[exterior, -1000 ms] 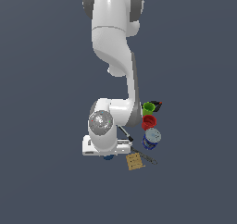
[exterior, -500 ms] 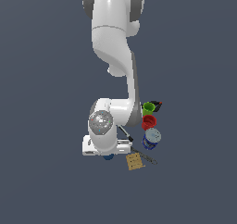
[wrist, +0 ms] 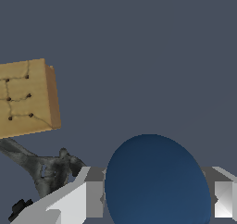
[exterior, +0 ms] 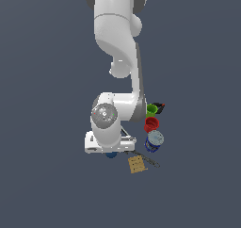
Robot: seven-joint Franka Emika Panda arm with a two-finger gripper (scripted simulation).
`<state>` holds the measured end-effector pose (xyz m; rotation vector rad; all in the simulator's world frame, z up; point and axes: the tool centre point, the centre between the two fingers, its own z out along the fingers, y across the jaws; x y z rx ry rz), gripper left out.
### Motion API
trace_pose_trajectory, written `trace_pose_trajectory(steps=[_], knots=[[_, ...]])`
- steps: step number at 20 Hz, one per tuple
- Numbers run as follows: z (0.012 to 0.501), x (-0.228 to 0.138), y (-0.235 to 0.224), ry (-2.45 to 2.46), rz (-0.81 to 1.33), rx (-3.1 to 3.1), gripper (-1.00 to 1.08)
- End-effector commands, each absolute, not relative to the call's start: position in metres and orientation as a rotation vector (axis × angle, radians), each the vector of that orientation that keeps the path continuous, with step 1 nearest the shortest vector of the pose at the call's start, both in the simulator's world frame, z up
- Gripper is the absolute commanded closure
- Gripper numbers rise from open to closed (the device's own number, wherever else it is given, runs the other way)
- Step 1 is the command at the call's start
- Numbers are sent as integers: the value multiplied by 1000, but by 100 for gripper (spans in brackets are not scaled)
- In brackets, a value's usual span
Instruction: Pick up a designated object from a clutter of objects.
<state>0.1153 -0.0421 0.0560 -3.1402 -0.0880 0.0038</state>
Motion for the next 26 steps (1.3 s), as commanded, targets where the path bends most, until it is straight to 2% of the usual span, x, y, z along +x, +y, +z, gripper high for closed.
trace_pose_trajectory(steps=[1, 12, 26], knots=[[69, 110, -39, -88, 1, -3140, 108], [152, 67, -18, -88, 1, -3140, 108], [280, 5, 15, -89, 0, -3142, 108]])
